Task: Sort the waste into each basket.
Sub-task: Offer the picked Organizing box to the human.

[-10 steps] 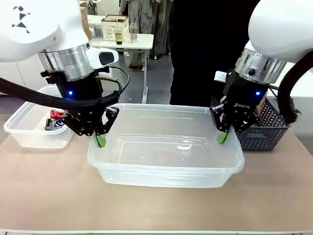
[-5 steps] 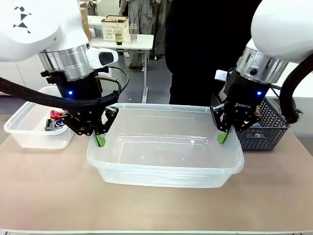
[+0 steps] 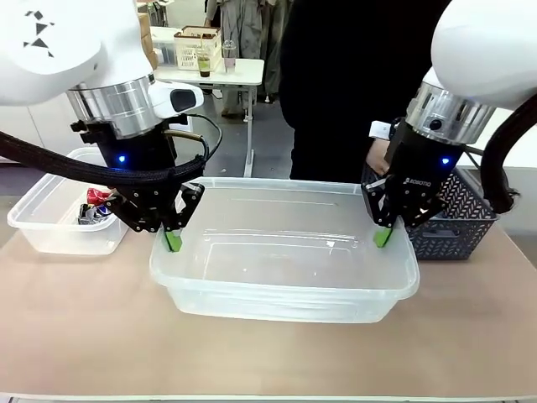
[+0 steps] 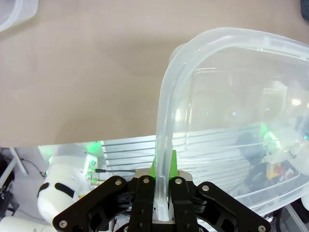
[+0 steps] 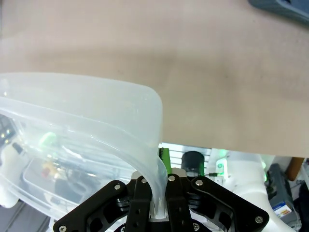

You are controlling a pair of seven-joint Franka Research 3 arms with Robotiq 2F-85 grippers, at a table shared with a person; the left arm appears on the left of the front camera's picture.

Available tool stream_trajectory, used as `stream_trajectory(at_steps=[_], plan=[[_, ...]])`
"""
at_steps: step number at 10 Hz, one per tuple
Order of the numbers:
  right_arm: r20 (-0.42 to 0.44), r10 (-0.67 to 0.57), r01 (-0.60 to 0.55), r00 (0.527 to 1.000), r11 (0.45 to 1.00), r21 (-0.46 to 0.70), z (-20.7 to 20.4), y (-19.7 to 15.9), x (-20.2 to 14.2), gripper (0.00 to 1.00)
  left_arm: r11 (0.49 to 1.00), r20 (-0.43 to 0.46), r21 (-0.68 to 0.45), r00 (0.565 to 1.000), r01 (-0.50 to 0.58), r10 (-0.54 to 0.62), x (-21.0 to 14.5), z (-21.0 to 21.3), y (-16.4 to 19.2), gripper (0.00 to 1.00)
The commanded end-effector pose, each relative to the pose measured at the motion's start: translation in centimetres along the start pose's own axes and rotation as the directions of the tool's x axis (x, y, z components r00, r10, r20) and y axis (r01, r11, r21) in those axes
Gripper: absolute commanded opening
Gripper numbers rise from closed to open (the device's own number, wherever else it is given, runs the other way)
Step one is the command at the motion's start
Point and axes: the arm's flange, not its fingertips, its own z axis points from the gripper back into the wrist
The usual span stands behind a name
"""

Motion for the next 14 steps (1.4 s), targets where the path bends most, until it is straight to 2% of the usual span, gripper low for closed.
stream_trajectory(at_steps=[1, 14], plan=[[0.005, -0.004, 0.004, 1.0, 1.0, 0.01, 0.16, 0.07, -0.49, 0.0, 1.0, -0.002, 0.01, 1.0, 0.012, -0.012, 0.39, 0.35, 0.34, 0.0], [0.005, -0.004, 0.004, 1.0, 1.0, 0.01, 0.16, 0.07, -0.49, 0.0, 1.0, -0.002, 0.01, 1.0, 0.012, -0.012, 0.39, 0.35, 0.34, 0.0]])
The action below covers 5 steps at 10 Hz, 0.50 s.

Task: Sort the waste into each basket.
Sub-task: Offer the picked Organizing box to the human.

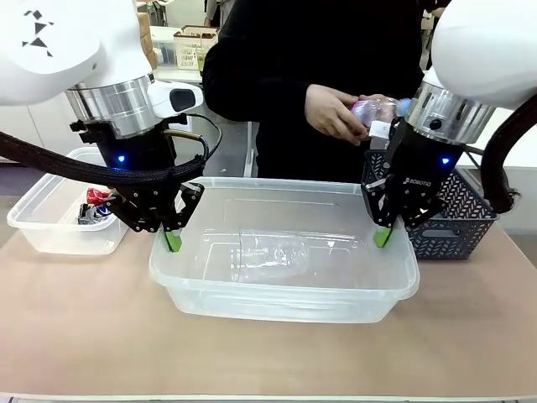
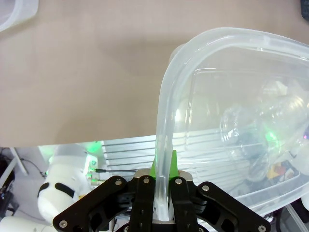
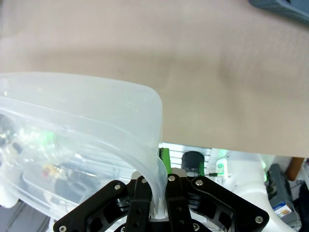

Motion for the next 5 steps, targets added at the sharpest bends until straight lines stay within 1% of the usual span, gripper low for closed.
stream_trajectory(at_steps=[1, 5], plan=[[0.005, -0.004, 0.004, 1.0, 1.0, 0.01, 0.16, 0.06, -0.45, 0.0, 1.0, -0.001, 0.01, 1.0, 0.012, -0.012, 0.39, 0.36, 0.34, 0.0], [0.005, -0.004, 0.004, 1.0, 1.0, 0.01, 0.16, 0.06, -0.45, 0.0, 1.0, -0.001, 0.01, 1.0, 0.012, -0.012, 0.39, 0.36, 0.34, 0.0]])
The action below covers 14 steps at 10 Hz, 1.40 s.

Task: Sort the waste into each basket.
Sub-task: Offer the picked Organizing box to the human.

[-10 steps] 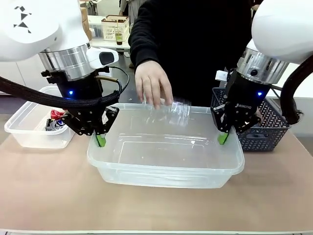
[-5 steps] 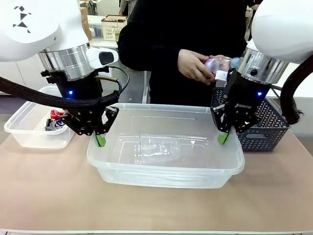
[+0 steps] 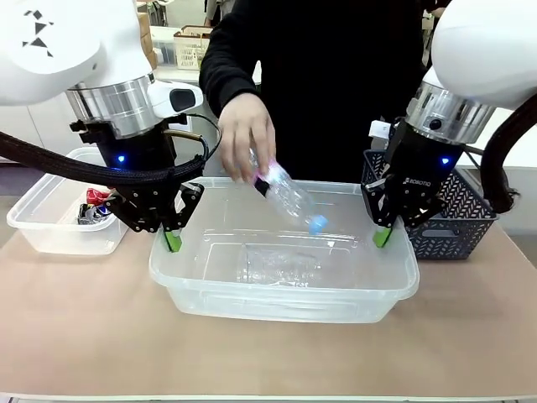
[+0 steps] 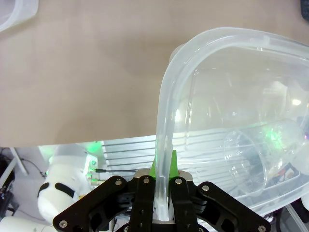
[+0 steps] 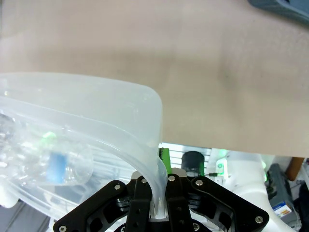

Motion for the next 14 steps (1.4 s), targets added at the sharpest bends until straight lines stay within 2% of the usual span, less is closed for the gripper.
stream_trajectory(at_steps=[1, 14], plan=[[0.005, -0.004, 0.004, 1.0, 1.0, 0.01, 0.16, 0.06, -0.44, 0.0, 1.0, -0.001, 0.01, 1.0, 0.012, -0.012, 0.39, 0.36, 0.34, 0.0], [0.005, -0.004, 0.004, 1.0, 1.0, 0.01, 0.16, 0.06, -0.44, 0.0, 1.0, -0.001, 0.01, 1.0, 0.012, -0.012, 0.39, 0.36, 0.34, 0.0]])
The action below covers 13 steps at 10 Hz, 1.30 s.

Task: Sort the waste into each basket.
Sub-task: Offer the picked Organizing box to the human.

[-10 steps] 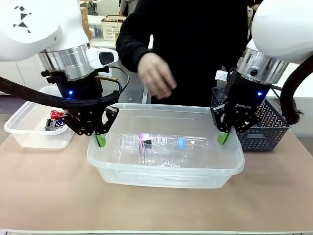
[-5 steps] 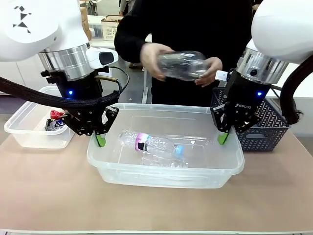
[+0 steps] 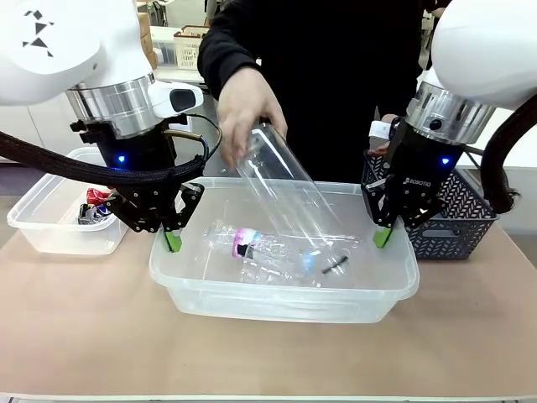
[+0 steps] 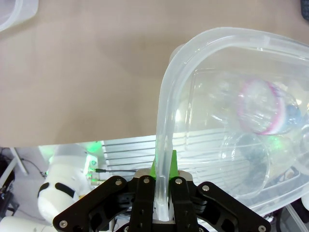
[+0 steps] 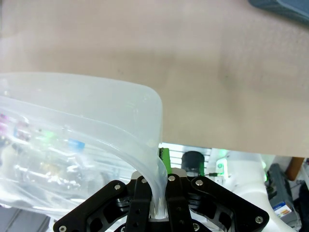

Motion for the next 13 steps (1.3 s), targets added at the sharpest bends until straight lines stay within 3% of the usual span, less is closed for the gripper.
stream_trajectory(at_steps=[1, 10, 11, 13], plan=[[0.005, -0.004, 0.004, 1.0, 1.0, 0.01, 0.2, 0.1, -0.4, 0.0, 1.0, -0.001, 0.01, 1.0, 0.012, -0.012, 0.4, 0.4, 0.3, 0.0], [0.005, -0.004, 0.004, 1.0, 1.0, 0.01, 0.2, 0.1, -0.4, 0.0, 1.0, -0.001, 0.01, 1.0, 0.012, -0.012, 0.4, 0.4, 0.3, 0.0], [0.0, 0.0, 0.0, 1.0, 1.0, 0.0, 0.0, 0.0, 0.0, 0.03, 1.0, -0.002, 0.0, 1.0, 0.0, 0.0, 0.0, 0.0, 0.0, 0.05], [-0.031, 0.058, -0.059, 0.998, 0.998, -0.026, 1.4, 1.3, 5.8, 0.03, 1.0, 0.009, 0.027, 1.0, 0.011, -0.011, 5.4, 1.4, -1.1, 0.05]])
